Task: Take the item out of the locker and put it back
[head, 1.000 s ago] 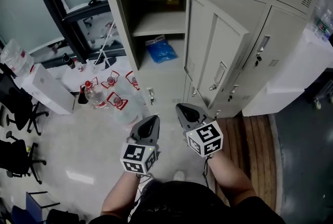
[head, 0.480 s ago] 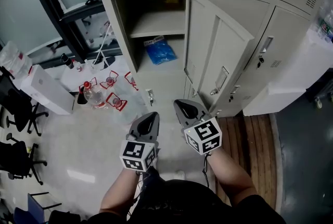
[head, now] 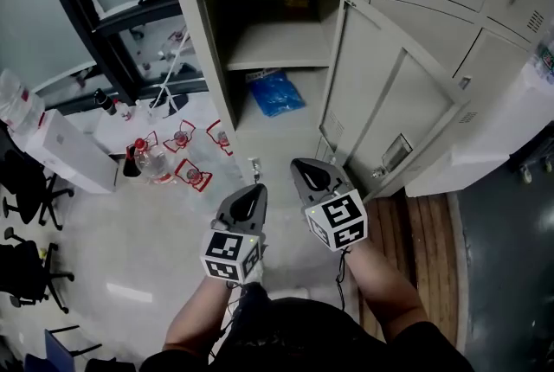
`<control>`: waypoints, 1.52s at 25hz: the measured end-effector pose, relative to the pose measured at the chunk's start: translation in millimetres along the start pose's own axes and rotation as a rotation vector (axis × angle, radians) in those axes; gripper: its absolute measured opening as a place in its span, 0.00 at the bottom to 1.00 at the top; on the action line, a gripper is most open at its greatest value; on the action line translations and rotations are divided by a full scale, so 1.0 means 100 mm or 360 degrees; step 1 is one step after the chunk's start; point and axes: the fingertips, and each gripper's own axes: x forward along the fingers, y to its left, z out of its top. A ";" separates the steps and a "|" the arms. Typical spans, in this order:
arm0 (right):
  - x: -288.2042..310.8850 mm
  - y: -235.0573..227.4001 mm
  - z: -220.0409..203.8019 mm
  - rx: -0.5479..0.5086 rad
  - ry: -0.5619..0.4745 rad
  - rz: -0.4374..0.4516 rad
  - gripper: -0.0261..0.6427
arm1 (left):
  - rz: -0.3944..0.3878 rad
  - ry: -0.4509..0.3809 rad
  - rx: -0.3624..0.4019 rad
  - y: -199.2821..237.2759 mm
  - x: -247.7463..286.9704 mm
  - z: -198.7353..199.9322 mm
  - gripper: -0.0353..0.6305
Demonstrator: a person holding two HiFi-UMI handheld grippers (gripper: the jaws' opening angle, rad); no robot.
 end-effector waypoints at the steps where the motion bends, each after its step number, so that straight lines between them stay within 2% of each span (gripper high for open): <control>1: 0.07 -0.01 0.01 -0.0009 0.0009 -0.0007 0.03 | -0.0006 0.0001 -0.0002 0.06 0.03 0.01 0.06; 14: 0.76 -0.28 0.02 -0.0117 0.0105 -0.0134 0.04 | -0.0133 0.0010 -0.0020 0.58 0.32 0.05 0.06; 16: 0.84 -0.31 -0.01 -0.0131 0.0134 -0.0135 0.15 | -0.0152 0.0010 -0.0025 0.64 0.36 0.06 0.06; 18: 0.93 -0.35 -0.03 -0.0167 0.0160 -0.0159 0.13 | -0.0168 0.0012 -0.0027 0.71 0.39 0.06 0.06; 22: 1.11 -0.42 -0.10 -0.0271 0.0237 -0.0181 0.15 | -0.0201 0.0020 -0.0034 0.82 0.47 0.06 0.06; 26: 1.29 -0.49 -0.17 -0.0434 0.0349 -0.0197 0.20 | -0.0234 0.0030 -0.0027 0.90 0.52 0.06 0.06; 30: 1.46 -0.62 -0.25 -0.0665 0.0453 -0.0253 0.23 | -0.0258 0.0041 -0.0026 0.99 0.56 0.06 0.06; 38: 1.76 -0.86 -0.54 -0.1035 0.0709 -0.0300 0.24 | -0.0307 0.0068 -0.0016 1.13 0.65 0.03 0.06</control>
